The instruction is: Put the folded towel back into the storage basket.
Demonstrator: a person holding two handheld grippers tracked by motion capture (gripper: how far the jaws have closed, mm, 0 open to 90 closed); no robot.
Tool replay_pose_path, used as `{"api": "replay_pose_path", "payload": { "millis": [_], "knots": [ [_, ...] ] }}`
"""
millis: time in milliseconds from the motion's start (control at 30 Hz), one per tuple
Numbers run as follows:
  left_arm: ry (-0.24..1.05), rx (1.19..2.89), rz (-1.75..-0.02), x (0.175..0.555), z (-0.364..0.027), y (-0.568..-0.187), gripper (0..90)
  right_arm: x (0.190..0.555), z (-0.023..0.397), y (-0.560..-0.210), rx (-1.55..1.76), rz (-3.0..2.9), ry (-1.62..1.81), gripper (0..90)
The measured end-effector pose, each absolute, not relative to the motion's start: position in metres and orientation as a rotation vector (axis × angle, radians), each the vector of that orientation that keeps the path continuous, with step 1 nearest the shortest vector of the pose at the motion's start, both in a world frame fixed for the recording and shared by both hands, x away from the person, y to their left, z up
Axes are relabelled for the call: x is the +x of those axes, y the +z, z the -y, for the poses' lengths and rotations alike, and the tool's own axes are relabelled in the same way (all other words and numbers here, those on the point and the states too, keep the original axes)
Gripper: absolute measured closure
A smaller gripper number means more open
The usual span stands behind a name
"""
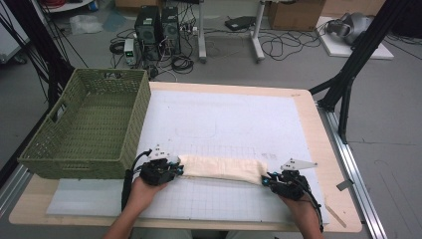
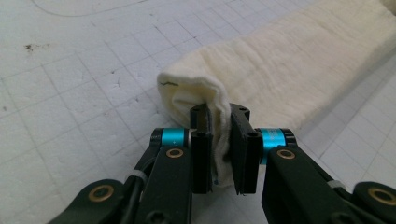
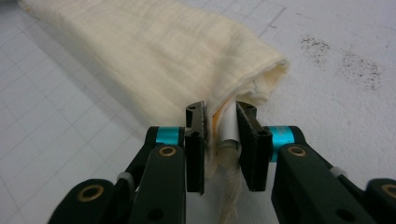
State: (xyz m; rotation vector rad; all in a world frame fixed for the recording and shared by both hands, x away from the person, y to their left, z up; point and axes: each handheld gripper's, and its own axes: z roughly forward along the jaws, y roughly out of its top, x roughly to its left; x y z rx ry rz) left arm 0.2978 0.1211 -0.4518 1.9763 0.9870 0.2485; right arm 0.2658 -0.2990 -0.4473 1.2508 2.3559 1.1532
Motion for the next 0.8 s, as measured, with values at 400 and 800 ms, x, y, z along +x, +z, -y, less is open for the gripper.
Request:
{"api": "replay_pose_path", "payload": {
  "millis": [400, 800],
  "knots": [
    [0.308, 1.933, -0.941, 0.296, -0.125, -0.436, 83.4, 0.261, 0.294, -0.435, 1.210, -2.306, 1.091, 81.4],
    [0.299, 1.795, -0.882, 0.291, -0.135, -0.407, 83.6, 0.259, 0.303, -0.408, 1.219, -2.171, 1.234, 81.3]
  ]
}}
